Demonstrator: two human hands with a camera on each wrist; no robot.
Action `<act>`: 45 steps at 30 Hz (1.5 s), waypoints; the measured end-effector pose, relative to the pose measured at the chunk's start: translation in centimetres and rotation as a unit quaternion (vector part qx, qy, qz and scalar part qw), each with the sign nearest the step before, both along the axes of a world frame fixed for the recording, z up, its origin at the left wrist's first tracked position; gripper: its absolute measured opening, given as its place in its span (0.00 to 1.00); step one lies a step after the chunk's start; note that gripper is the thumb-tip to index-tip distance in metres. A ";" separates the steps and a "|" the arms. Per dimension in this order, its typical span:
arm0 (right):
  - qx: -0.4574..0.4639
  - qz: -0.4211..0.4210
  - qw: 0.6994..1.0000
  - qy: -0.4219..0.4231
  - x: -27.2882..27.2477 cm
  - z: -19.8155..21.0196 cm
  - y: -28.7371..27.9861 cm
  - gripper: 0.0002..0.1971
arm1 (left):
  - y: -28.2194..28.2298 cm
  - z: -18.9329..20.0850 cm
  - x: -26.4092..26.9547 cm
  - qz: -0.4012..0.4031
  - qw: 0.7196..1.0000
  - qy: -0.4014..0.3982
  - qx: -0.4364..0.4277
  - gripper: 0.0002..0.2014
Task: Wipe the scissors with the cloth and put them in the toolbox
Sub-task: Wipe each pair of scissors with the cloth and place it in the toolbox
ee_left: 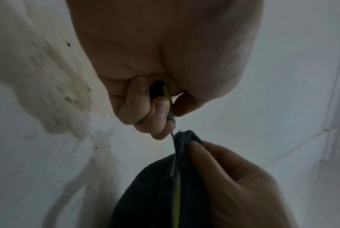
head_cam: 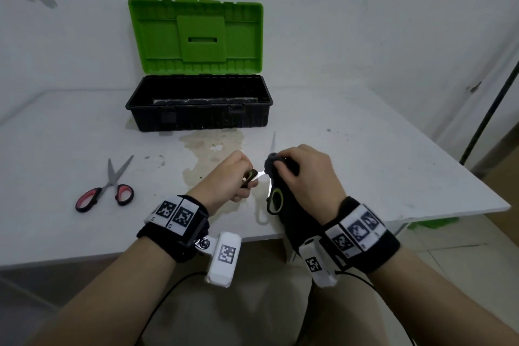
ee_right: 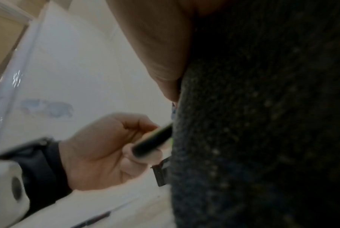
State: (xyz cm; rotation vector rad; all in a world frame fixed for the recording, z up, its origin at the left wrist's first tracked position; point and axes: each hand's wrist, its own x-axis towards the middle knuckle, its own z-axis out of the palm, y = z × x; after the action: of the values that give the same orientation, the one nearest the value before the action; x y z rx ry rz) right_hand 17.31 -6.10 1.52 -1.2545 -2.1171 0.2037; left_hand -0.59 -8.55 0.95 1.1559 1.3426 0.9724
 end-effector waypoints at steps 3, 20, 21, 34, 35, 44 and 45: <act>-0.014 0.000 1.000 -0.003 -0.6 -0.7 0.4 0.09 | 0.0 -0.2 0.0 0.011 1.000 0.015 0.019 0.05; -0.036 0.011 0.997 -0.064 -0.3 -0.1 0.6 0.08 | -0.1 -1.6 -0.1 -0.034 0.994 0.058 0.087 0.04; -0.031 -0.012 0.998 -0.058 0.1 0.2 1.1 0.09 | 0.0 -1.7 -0.3 -0.030 0.994 0.064 0.089 0.04; -0.087 0.028 0.993 -0.070 1.9 0.9 0.9 0.09 | 0.0 -1.3 -1.7 -0.037 0.988 0.057 0.140 0.05; -0.067 0.024 0.996 -0.061 2.0 1.3 0.8 0.08 | 0.0 -1.1 -1.7 -0.040 0.987 0.057 0.144 0.05; -0.001 0.106 0.993 -0.058 1.0 2.0 0.4 0.10 | -0.1 -0.9 -0.5 -0.077 0.982 0.042 0.165 0.06; -0.007 0.120 0.991 -0.064 1.3 1.8 0.2 0.11 | -0.1 -0.9 -0.6 -0.073 0.983 0.048 0.165 0.06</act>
State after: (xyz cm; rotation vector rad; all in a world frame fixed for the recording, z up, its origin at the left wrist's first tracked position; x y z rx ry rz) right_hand 18.57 -5.86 3.34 -1.0411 -2.3807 0.2482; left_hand -1.21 -8.70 0.02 1.5458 1.1792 1.0687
